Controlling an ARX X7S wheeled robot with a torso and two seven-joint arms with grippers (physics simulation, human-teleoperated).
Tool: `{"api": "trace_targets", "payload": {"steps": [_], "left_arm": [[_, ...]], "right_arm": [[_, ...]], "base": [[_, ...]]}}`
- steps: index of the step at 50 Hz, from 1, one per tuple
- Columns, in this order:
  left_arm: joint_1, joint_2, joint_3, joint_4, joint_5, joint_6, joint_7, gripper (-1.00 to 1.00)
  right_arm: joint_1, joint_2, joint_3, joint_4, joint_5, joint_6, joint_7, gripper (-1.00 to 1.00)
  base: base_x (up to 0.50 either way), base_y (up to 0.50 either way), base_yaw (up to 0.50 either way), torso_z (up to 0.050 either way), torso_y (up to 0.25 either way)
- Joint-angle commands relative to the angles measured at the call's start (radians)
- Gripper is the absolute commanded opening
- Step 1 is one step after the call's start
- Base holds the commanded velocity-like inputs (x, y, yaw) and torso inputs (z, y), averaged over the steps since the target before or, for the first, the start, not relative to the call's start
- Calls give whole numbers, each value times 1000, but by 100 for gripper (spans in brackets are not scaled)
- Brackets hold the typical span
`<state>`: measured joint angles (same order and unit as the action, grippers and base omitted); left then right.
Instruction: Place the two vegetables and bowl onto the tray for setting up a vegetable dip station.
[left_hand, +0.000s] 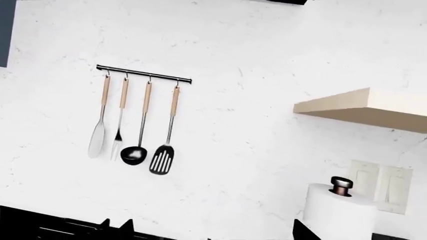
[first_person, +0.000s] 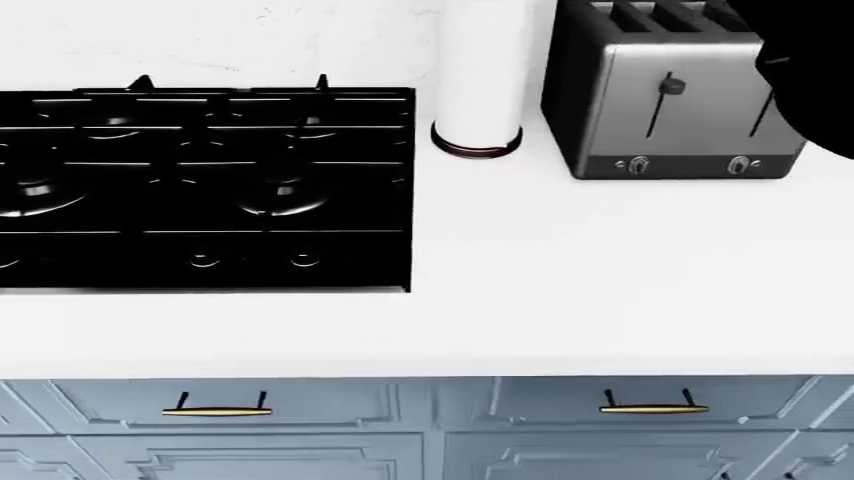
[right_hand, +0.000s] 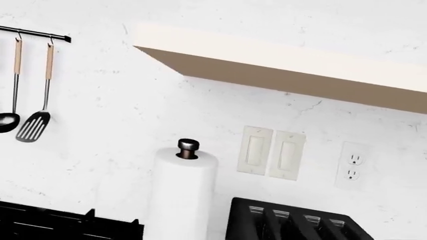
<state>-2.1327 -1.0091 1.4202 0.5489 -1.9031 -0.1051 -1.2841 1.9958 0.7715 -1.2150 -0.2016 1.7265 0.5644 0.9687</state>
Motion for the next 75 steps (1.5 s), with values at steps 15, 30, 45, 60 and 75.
{"api": "trace_targets", "payload": {"steps": [15,30,45,60,75], "left_arm": [[12,0,-20,1,0,-10,-1,100],[21,2,-31,-3,5,-11,-6,100],[26,3,-42,-1,7,-18,-7,100],[34,5,-52,6,5,-21,-12,100],[38,5,-63,2,2,-27,-12,100]], "right_arm": [[-2,-3,8,0,-3,8,1,100],[-3,-1,15,1,-7,10,-1,100],[-6,-4,19,1,-10,13,-1,100],[-13,-3,24,-3,-11,13,1,100],[-10,-3,31,0,-9,19,4,100]], "base": [[-3,-500,0,0,0],[-4,-500,0,0,0],[-4,-500,0,0,0],[-4,-500,0,0,0],[-4,-500,0,0,0]]}}
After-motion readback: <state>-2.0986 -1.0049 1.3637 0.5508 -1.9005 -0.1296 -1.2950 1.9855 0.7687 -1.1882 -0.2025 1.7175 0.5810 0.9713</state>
